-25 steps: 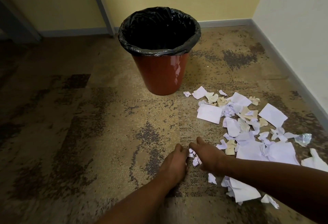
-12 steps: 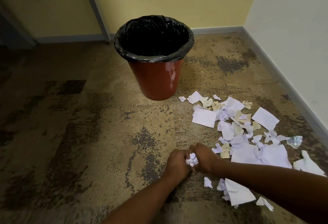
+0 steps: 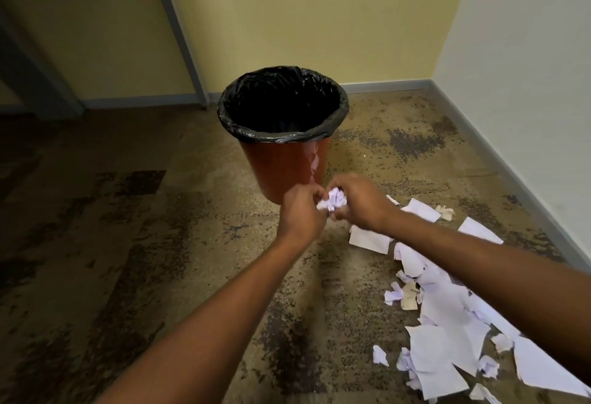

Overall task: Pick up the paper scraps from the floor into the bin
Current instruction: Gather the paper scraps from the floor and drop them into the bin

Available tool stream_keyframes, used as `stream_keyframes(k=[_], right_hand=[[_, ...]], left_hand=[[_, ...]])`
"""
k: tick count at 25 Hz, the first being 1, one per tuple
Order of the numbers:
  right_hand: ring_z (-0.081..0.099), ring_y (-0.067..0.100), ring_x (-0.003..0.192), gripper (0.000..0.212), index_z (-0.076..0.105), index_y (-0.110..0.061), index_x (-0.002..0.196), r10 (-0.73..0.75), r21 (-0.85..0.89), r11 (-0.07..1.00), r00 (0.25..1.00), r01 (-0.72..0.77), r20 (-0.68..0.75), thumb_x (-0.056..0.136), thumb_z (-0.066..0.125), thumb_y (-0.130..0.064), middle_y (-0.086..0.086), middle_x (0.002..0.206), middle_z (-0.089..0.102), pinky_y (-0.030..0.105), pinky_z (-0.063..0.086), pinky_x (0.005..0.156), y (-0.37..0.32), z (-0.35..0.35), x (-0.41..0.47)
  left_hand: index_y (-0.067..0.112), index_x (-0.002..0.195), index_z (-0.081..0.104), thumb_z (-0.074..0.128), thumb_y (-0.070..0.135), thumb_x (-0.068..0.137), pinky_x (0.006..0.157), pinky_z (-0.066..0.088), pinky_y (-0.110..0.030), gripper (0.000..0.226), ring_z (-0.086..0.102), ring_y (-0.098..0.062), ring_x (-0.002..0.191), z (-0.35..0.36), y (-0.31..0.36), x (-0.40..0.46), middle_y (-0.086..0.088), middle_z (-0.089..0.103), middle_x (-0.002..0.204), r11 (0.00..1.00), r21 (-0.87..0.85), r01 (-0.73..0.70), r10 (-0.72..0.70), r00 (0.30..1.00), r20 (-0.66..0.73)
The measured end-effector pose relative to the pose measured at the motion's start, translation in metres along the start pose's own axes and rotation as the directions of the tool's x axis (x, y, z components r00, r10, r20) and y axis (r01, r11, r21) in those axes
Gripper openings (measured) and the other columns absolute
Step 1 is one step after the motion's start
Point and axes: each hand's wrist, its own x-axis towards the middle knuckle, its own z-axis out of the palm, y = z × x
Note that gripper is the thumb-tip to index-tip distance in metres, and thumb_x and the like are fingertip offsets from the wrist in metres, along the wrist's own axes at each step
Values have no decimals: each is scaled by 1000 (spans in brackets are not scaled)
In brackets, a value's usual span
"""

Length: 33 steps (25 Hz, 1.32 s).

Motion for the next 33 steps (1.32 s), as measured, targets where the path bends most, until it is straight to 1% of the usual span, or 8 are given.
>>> stream_keyframes(k=[5,9,13,17,21,24,28,33], right_hand=[[55,18,83,42,62,-20,99,-61,103,991,963,91,-262,65,85,-17,2,98,59,19,36,60,-55,-67,59],[55,16,82,40,62,-16,101,-6,165,984,929,71,-369,67,84,-18,4,100,64,23,34,59,-68,-76,108],[56,21,88,39,59,-16,103,70,190,982,906,11,-417,70,81,-18,9,106,60,26,36,67,-60,-58,141],[59,27,94,51,53,-12,120,63,187,982,908,17,-415,76,79,-15,12,118,55,41,52,82,-54,-48,151],[62,23,99,57,52,-14,128,51,209,977,904,43,-425,77,79,-16,9,129,57,39,53,89,-46,-52,149],[66,17,88,46,57,-14,121,60,253,965,879,70,-473,79,75,-10,5,121,61,36,56,84,-35,-68,136],[67,11,79,35,60,-15,112,56,214,974,836,75,-546,79,73,-12,2,111,63,34,58,76,-8,-93,99],[63,11,86,40,60,-17,116,85,106,994,885,-40,-459,79,76,-18,1,117,63,29,53,80,39,-98,24]], left_hand=[[23,90,74,80,13,77,69,55,-29,18,64,-8,78,-73,40,65,9,70,86,990,15,-143,142,957,-253],[20,89,75,76,11,77,71,57,-32,16,66,-12,80,-109,56,115,6,72,87,984,113,-135,163,942,-292],[17,94,74,76,12,78,68,47,-24,17,66,-15,87,-110,48,145,3,72,93,979,180,-100,141,962,-233],[19,108,70,79,10,77,84,57,-35,33,67,-17,94,-103,38,157,-1,69,106,980,177,-86,123,970,-210],[20,117,69,76,8,83,90,55,-30,37,63,-12,107,-101,36,163,0,67,117,969,223,-104,142,977,-161],[21,117,69,71,6,87,89,53,-25,33,63,-10,106,-95,45,157,2,68,119,955,235,-181,221,963,-156],[19,115,70,67,4,89,78,54,-22,31,63,-4,80,-68,64,129,4,65,113,914,199,-354,377,922,-91],[21,115,67,69,8,85,74,49,-28,33,59,-12,84,-13,80,90,2,59,106,848,178,-500,468,862,194]])
